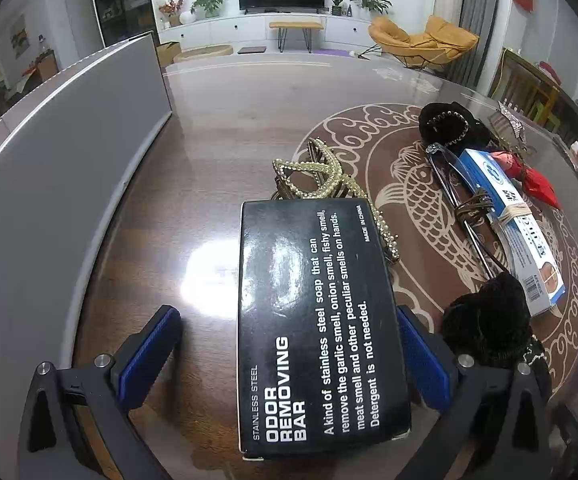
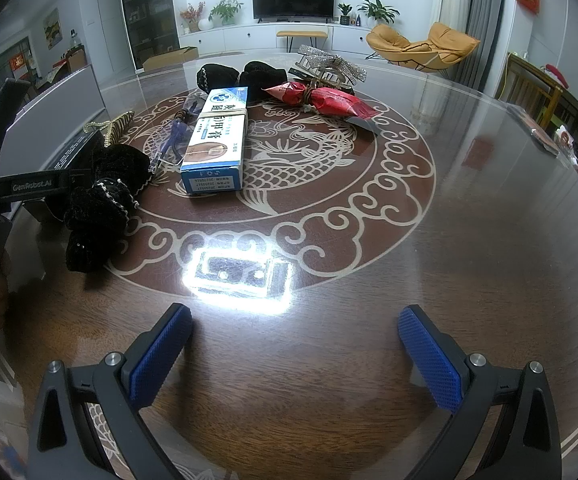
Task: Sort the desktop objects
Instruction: 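Close the left tool on the black ODOR REMOVING BAR box, then lift the box with the left tool while the right tool grasps the black velvet plush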
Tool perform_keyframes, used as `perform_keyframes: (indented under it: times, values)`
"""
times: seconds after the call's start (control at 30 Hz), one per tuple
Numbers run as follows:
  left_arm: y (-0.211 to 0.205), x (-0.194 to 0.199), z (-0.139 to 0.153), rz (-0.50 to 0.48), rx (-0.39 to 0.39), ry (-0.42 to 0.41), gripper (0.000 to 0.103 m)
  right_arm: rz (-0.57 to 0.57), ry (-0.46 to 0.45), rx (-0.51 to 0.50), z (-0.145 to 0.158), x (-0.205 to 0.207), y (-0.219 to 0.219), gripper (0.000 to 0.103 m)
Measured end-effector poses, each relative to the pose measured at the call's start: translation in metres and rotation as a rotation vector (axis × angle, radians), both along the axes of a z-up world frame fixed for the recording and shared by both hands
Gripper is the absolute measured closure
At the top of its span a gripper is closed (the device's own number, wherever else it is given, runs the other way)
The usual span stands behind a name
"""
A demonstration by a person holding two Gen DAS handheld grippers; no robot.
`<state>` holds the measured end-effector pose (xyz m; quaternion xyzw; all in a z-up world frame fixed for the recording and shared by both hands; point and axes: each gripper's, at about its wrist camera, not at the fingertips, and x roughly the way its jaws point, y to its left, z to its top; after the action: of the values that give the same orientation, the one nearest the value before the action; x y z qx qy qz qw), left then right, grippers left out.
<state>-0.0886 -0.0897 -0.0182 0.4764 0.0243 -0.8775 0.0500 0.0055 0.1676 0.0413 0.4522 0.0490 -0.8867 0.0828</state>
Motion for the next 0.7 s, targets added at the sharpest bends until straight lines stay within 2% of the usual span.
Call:
perform_keyframes:
  times: [0.03, 0.07, 0.1, 0.13, 0.2, 0.27, 0.53, 0.7]
  values:
    - [0.000, 0.001, 0.000, 0.002, -0.002, 0.009, 0.005, 0.000, 0.000, 0.000, 0.000, 0.000, 0.000, 0.000]
    - [0.001, 0.003, 0.002, 0.001, -0.004, 0.021, 0.016, 0.000, 0.000, 0.000, 0.000, 0.000, 0.000, 0.000]
    - [0.002, 0.006, 0.003, -0.012, -0.006, 0.039, 0.020, 0.000, 0.000, 0.000, 0.000, 0.000, 0.000, 0.000]
    - [0.004, 0.008, 0.004, -0.020, -0.010, 0.045, 0.030, 0.000, 0.000, 0.000, 0.000, 0.000, 0.000, 0.000]
    - [0.009, 0.016, 0.007, -0.052, -0.019, 0.063, 0.044, 0.000, 0.000, 0.000, 0.000, 0.000, 0.000, 0.000]
    - [0.012, 0.026, 0.008, -0.063, -0.039, 0.067, 0.044, 0.000, 0.000, 0.000, 0.000, 0.000, 0.000, 0.000]
    - [0.001, 0.093, 0.009, -0.092, 0.006, 0.068, 0.045, 0.000, 0.000, -0.003, 0.000, 0.000, 0.000, 0.000]
    - [-0.007, 0.120, 0.009, -0.102, 0.024, 0.075, 0.045, 0.027, 0.053, -0.127, 0.010, 0.007, 0.002, 0.000]
